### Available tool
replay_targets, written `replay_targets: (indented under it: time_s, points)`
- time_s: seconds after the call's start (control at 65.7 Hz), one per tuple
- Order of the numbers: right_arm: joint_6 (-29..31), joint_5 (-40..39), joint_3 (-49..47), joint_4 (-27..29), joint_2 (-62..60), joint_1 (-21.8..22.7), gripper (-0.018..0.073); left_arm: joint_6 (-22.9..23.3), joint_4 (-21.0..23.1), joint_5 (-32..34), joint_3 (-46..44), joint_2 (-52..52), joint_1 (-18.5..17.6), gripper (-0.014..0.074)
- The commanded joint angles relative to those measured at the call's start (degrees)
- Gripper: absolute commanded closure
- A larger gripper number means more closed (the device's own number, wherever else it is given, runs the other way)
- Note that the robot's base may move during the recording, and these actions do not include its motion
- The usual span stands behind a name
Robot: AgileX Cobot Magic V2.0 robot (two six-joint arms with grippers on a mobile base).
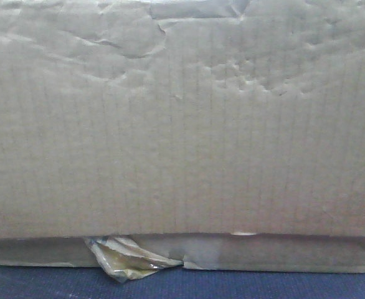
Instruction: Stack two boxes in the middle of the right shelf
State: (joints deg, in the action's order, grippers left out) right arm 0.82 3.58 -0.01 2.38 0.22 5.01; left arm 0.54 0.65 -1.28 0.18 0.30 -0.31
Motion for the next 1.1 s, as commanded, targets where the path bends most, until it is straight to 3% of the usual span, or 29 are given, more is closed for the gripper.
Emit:
replay_targets:
  time_s: [0.0,0.777,0.944,1.081]
  points:
    - [0.0,-1.1,0.0,-0.3,-0.2,-0.1,0.0723,-0.2,0.4,0.9,-0.2,-0.3,-0.1,0.0689]
    - [0.0,-1.1,0.0,-0.3,-0.2,-0.1,0.0723,-0.2,0.3,1.3,-0.2,-0.3,-0.1,0.0689]
    - [0.0,-1.1,0.0,-0.3,-0.2,-0.1,0.0723,-0.2,3.8,1.3,-0.2,-0.3,-0.1,0.0689]
    - [0.0,-1.1,0.0,-0.3,-0.2,-0.1,0.0723,-0.2,4.3,-4.9,-5.4,-0.3,-0.1,0.0689]
